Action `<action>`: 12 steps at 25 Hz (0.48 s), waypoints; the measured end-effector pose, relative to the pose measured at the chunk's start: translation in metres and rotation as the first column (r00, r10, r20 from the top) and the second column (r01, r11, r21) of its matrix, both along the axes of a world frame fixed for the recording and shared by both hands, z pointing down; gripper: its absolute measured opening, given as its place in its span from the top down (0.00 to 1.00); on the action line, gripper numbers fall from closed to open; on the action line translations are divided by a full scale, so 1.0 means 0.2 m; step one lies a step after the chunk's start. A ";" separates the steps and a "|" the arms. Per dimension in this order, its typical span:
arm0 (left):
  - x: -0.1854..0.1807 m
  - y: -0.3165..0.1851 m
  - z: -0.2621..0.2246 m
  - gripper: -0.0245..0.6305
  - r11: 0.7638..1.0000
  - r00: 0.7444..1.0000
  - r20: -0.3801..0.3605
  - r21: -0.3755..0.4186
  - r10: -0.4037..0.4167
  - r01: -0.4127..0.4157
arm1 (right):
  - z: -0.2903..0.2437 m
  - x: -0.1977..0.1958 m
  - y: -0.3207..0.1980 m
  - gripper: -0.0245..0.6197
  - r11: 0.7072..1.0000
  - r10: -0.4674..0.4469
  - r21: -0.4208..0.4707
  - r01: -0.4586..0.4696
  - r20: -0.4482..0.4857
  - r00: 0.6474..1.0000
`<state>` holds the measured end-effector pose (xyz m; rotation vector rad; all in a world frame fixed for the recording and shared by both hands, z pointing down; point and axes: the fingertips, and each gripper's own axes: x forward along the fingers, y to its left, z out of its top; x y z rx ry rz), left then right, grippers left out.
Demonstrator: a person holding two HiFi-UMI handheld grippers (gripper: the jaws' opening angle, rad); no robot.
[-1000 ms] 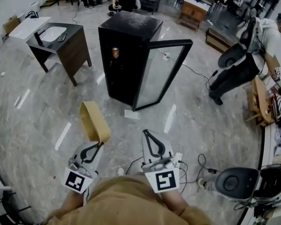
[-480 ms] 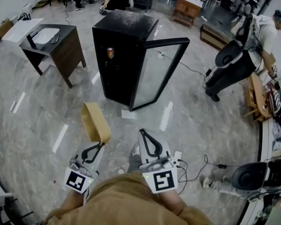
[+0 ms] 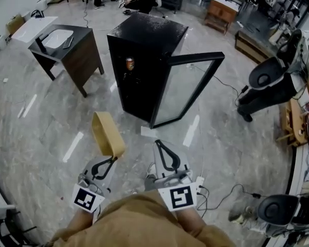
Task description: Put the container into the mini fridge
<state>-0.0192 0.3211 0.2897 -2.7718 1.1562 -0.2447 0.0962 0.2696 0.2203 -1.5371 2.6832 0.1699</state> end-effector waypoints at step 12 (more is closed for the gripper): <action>0.16 -0.67 -0.02 0.93 0.996 0.996 0.015 0.000 -0.091 0.091 | 0.01 0.19 -0.65 0.96 0.997 -0.071 -0.005 0.072 0.028 0.997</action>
